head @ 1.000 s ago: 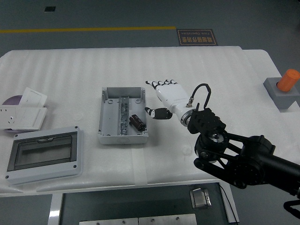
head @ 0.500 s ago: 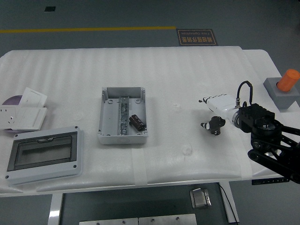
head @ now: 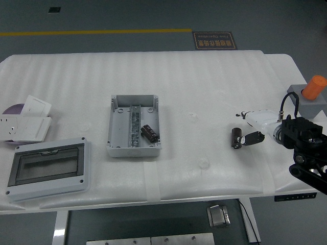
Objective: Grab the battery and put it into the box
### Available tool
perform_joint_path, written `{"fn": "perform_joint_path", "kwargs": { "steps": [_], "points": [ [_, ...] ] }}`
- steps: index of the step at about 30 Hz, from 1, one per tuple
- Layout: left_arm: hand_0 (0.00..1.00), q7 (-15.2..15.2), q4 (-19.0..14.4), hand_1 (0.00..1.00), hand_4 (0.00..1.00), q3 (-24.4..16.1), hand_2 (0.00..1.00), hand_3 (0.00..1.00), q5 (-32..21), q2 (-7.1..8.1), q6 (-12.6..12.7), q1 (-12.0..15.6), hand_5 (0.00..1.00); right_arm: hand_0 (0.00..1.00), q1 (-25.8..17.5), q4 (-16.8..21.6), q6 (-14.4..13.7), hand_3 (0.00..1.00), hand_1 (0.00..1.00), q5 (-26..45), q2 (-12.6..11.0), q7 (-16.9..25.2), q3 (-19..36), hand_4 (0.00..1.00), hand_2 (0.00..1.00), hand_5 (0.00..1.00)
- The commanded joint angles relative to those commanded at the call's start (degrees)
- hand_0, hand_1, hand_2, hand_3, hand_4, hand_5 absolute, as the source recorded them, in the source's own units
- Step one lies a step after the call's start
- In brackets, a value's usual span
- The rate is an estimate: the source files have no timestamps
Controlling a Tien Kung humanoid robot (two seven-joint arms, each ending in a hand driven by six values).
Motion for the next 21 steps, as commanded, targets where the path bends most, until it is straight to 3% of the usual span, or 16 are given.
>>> {"fn": "perform_joint_path", "kwargs": {
  "steps": [5,12,21],
  "points": [
    [0.656,-0.2,0.0,0.673,0.645,0.4,0.558,0.588,-0.2,-0.11,0.2,-0.1,0.435,0.831,-0.7,0.8,-2.0,0.979,0.846,3.8,-0.1,1.6,1.0,0.834,0.913,0.451],
    [0.656,-0.2,0.0,0.672,0.632,0.9,0.556,0.586,-0.5,-0.11,0.5,-0.1,0.437,0.830,-1.4,2.2,-2.5,0.982,0.844,6.8,-1.2,3.0,1.4,0.846,0.910,0.480],
    [0.656,-0.5,0.0,0.672,0.619,1.2,0.555,0.585,-0.9,-0.09,0.6,-0.2,0.436,0.802,-1.4,-0.7,-3.3,0.980,0.829,7.2,-0.8,3.9,0.1,0.874,0.904,0.514]
  ]
}}
